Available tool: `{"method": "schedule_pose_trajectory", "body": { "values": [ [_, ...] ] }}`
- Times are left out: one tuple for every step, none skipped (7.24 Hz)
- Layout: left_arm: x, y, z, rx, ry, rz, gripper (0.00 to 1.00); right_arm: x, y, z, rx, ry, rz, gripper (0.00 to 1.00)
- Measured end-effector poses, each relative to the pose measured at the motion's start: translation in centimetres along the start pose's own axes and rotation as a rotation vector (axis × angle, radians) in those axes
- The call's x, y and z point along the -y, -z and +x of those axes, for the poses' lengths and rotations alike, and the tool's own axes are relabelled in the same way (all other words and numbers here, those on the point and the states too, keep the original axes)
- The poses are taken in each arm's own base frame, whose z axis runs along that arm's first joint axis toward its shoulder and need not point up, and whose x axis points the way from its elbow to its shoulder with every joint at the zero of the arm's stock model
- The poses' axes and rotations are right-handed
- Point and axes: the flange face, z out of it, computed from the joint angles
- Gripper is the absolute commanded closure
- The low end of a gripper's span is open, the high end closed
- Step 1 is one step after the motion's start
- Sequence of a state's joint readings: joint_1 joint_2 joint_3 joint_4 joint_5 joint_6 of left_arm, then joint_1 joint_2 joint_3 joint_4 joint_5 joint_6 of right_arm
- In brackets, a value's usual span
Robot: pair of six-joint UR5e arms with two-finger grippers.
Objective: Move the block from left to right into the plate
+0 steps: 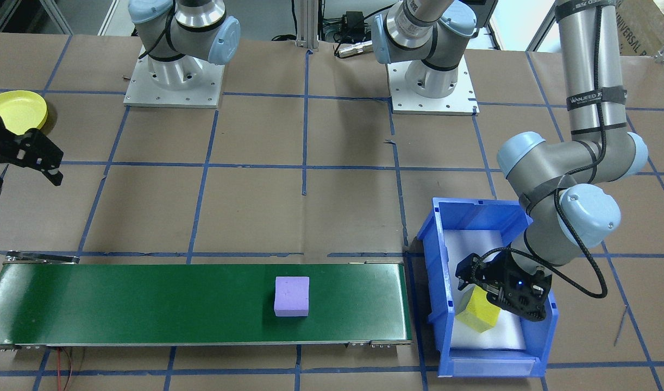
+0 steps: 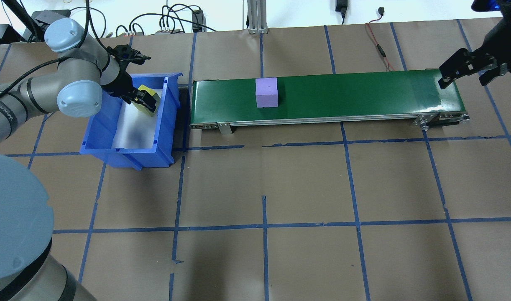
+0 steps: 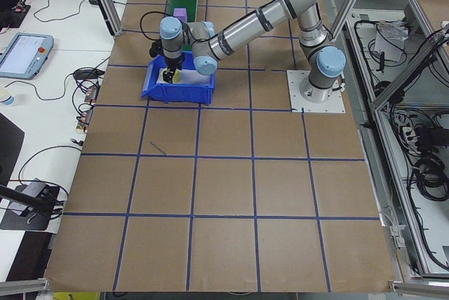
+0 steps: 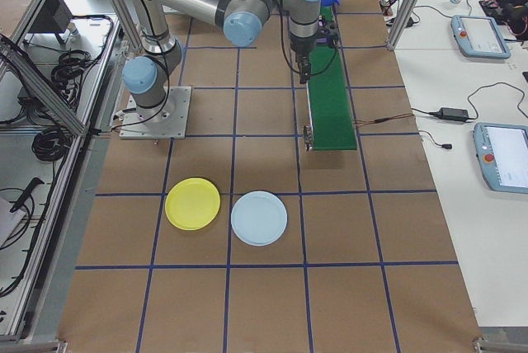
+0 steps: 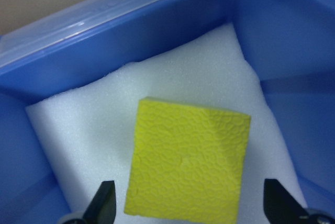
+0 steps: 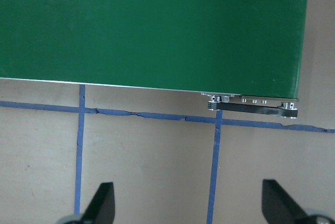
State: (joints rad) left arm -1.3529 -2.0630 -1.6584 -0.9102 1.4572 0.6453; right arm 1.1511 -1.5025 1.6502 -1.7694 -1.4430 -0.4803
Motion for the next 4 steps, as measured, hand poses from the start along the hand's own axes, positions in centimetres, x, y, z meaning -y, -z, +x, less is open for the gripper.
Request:
{"method": "schedule_pose_trajectory", "body": {
  "values": [
    [0.2, 0.7, 0.0, 0.013, -0.003, 0.010, 0.49, 0.7, -1.2, 1.9, 0.056, -0.031, 0.014, 0.00],
    [0.6, 2.3, 0.2, 0.034, -0.004, 0.034, 0.49, 2.0, -2.8, 3.3, 0.111, -0.052, 0.046, 0.00],
    [1.0, 4.9, 0.5, 0.059, -0.004, 0.069, 0.49, 3.3, -4.7, 4.4, 0.148, -0.078, 0.068, 0.00],
    [1.2, 7.2, 0.9, 0.081, -0.006, 0.100, 0.49, 4.3, -6.7, 5.3, 0.168, -0.115, 0.076, 0.00]
  ]
}}
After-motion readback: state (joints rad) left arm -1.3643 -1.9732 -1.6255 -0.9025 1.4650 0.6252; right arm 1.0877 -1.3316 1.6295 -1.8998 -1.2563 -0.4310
